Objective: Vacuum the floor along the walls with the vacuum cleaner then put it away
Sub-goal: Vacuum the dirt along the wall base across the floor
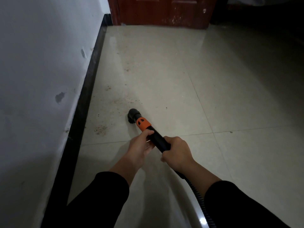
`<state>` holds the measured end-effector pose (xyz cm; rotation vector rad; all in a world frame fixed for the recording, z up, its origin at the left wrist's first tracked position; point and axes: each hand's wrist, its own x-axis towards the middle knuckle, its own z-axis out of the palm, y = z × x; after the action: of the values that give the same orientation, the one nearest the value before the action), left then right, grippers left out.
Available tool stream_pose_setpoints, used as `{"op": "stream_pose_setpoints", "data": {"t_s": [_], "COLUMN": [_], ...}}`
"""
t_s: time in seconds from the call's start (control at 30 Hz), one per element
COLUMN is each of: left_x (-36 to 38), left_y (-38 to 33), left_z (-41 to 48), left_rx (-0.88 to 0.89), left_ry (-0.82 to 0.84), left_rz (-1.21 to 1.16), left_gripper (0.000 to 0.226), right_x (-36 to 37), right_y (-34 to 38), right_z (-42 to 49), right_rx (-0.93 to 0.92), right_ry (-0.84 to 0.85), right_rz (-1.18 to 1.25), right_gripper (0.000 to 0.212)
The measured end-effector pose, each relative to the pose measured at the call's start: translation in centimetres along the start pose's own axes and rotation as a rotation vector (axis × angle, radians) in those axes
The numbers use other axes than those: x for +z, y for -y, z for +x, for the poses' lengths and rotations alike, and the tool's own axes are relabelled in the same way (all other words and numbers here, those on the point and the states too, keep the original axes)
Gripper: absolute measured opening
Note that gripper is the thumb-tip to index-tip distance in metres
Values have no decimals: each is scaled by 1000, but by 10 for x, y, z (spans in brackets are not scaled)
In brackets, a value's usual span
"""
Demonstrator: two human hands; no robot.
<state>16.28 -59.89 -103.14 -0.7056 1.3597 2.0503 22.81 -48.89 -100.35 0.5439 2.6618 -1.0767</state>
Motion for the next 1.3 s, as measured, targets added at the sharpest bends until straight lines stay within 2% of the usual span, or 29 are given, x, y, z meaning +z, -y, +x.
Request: {"op": "stream_pose_setpoints", "data": {"t_s": [0.53, 0.93, 1.3], "left_x": [30, 60, 94], "left_y": [15, 27, 40], "left_z": [7, 14, 26], "left_rx": [50, 29, 15], "left_ry": [48, 104, 148], "left_rz": [42, 42, 77], "left_gripper": [17, 8, 13], "right_x": [-11, -31, -53], "right_y": [-23, -45, -71], "right_z": [2, 3, 12], "right_rx": [37, 64, 120], "right_ry": [-79, -157, -159], "right_rz": [45, 41, 79], "right_gripper": [20, 17, 18]}}
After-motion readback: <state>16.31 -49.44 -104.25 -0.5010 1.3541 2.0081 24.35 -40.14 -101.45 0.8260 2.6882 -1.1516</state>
